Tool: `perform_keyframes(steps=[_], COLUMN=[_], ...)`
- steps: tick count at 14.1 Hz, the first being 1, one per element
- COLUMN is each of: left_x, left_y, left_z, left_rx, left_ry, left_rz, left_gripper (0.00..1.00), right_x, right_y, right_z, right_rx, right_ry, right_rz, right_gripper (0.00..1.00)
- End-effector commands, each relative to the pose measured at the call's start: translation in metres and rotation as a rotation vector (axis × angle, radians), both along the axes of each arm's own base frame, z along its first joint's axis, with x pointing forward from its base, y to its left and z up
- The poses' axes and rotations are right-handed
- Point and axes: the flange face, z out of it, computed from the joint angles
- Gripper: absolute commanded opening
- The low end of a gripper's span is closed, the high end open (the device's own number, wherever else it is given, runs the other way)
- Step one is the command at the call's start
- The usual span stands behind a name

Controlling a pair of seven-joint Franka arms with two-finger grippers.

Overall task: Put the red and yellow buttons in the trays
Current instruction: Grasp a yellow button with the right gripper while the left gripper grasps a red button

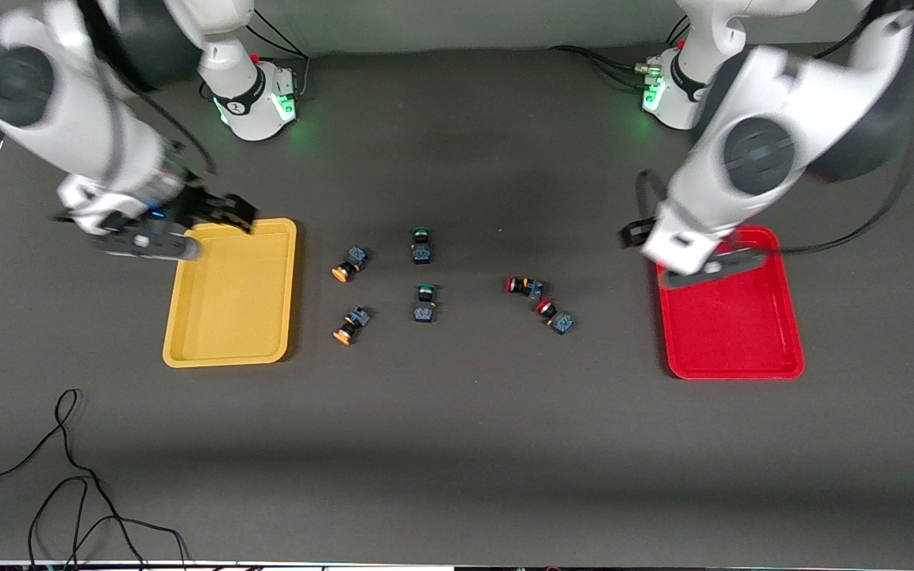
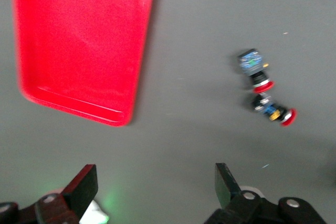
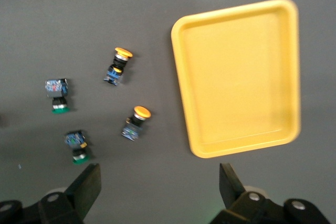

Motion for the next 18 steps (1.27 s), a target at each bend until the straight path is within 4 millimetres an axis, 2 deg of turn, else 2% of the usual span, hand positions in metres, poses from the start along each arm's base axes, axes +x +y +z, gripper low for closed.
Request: perform_keyframes(steps=[1,3,5,6,7,9,12,15,17,18], left_x=[-0.001,0.000,0.009,0.014,0.018,0.016,0.012,-0.006,-0.009,-0.009], left_y=[-0.064,-0.093,-0.102,-0.105,-0.110,-0.126,-0.130,-0.139,-0.140,-0.140], left_z=[-0.073,-0.120,-0.172,-0.193,-0.209,-0.223,-0.236,-0.244,-0.244,-0.244], left_rx=[0.012,-0.005,-0.019,-0.025,-0.017,-0.011,-0.004,0.032,0.035,0.035], left_ry=[0.012,-0.011,-0.015,-0.012,-0.004,0.007,0.007,0.031,0.031,0.030], left_rz=[0.094,0.210,0.365,0.444,0.500,0.543,0.589,0.563,0.554,0.551], left_gripper=[0.99,0.99,0.99,0.99,0.99,0.98,0.96,0.90,0.76,0.60], right_x=[-0.025,-0.041,-0.039,-0.037,-0.040,-0.041,-0.052,-0.065,-0.069,-0.071], right_y=[0.019,0.032,0.038,0.047,0.061,0.068,0.067,0.058,0.056,0.055], right_z=[-0.074,-0.131,-0.179,-0.202,-0.227,-0.262,-0.289,-0.302,-0.308,-0.310], right_rx=[-0.016,0.000,0.017,0.033,0.047,0.069,0.059,0.036,0.026,0.022], right_ry=[-0.020,-0.053,-0.044,-0.045,-0.047,-0.047,-0.016,0.010,0.025,0.030], right_rz=[-0.096,-0.172,-0.246,-0.280,-0.302,-0.351,-0.370,-0.376,-0.377,-0.377], right_gripper=[1.00,1.00,1.00,1.00,1.00,1.00,1.00,1.00,0.98,0.94])
